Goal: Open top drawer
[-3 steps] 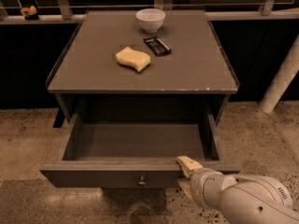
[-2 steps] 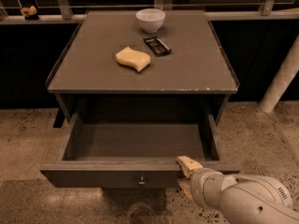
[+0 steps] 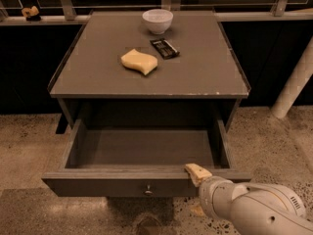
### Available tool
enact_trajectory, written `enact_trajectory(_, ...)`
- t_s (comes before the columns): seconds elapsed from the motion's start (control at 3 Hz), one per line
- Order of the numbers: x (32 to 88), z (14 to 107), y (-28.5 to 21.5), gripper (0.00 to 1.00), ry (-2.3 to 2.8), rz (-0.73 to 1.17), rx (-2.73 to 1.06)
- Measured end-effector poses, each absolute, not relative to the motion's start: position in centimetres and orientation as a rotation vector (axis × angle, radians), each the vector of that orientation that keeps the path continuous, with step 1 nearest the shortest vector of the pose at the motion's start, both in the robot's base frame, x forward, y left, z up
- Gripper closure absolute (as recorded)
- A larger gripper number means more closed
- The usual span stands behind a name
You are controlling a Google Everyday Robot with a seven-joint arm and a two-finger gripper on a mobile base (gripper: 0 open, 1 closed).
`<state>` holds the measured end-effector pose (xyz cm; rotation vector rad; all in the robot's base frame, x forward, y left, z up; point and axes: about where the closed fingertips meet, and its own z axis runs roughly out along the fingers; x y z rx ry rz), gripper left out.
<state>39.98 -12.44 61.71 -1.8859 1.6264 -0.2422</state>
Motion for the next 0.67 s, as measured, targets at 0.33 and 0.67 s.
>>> enact_trajectory(0.33, 39.98, 61.71, -12.44, 0.0, 1.626, -0.242, -1.886)
enact_trajectory(0.67, 39.98, 61.71, -12.44, 0.0, 1.626, -0.242, -1.886)
